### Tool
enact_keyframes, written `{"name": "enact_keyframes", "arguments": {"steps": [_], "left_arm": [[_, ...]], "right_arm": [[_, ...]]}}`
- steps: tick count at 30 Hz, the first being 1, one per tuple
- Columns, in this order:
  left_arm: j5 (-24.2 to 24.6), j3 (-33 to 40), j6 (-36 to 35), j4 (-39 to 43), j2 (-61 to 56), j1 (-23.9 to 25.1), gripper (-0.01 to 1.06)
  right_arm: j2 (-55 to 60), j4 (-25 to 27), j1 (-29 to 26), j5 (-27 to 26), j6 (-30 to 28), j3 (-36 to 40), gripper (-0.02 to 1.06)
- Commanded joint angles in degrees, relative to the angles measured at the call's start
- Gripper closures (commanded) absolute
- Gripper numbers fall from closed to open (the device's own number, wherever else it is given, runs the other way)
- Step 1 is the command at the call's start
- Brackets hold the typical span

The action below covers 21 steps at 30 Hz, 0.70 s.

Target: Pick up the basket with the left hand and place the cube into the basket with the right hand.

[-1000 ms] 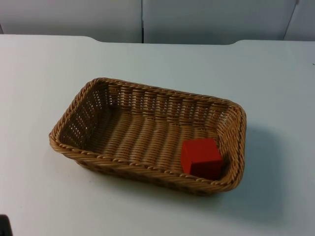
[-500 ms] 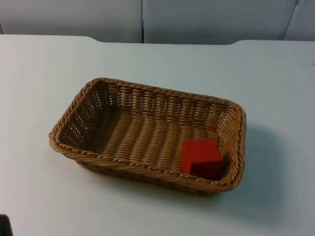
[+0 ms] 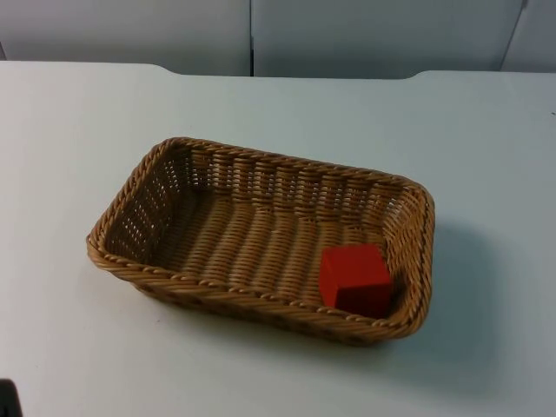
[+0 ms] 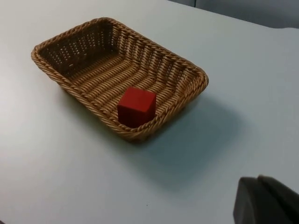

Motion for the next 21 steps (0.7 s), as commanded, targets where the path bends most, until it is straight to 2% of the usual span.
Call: {"name": "enact_keyframes", "arguments": {"steps": [1,5,9,13,14,16,18,21], "left_arm": [[1.63,-0.18,-0.33,0.26,-0.32,0.06,1.05],[2.33,-0.17,-0.43,0.48,-0.32,0.06,1.05],[5.08,-0.06,-1.8,3.36,-0.32,0.06,1.05],[5.89,0.81,-6.53,8.43,-0.54,0.06,1.05],[5.89,0.81,-6.53,8.43,-0.54,0.06,1.05],[5.86,0.81,-6.52,8.48,-1.35,0.06,1.05],[5.86,0.81,-6.52,8.48,-1.88,0.06,1.05],[5.74,0.81,-6.52,8.57,-2.5,0.06,1.05]], "right_arm": [[-0.17,0.16,-0.03,-0.8,0.11,0.34,1.04],[-0.17,0.16,-0.03,-0.8,0.11,0.34,1.04],[-0.17,0.16,-0.31,-0.8,0.11,0.34,1.04],[-0.17,0.16,-7.8,-0.8,0.11,0.34,1.04],[-0.17,0.16,-7.8,-0.8,0.11,0.34,1.04],[-0.17,0.16,-14.89,-0.8,0.25,0.34,1.04],[-0.17,0.16,-18.83,-0.8,0.25,0.34,1.04],[-0.17,0.16,-20.77,-0.8,0.25,0.34,1.04]]}}
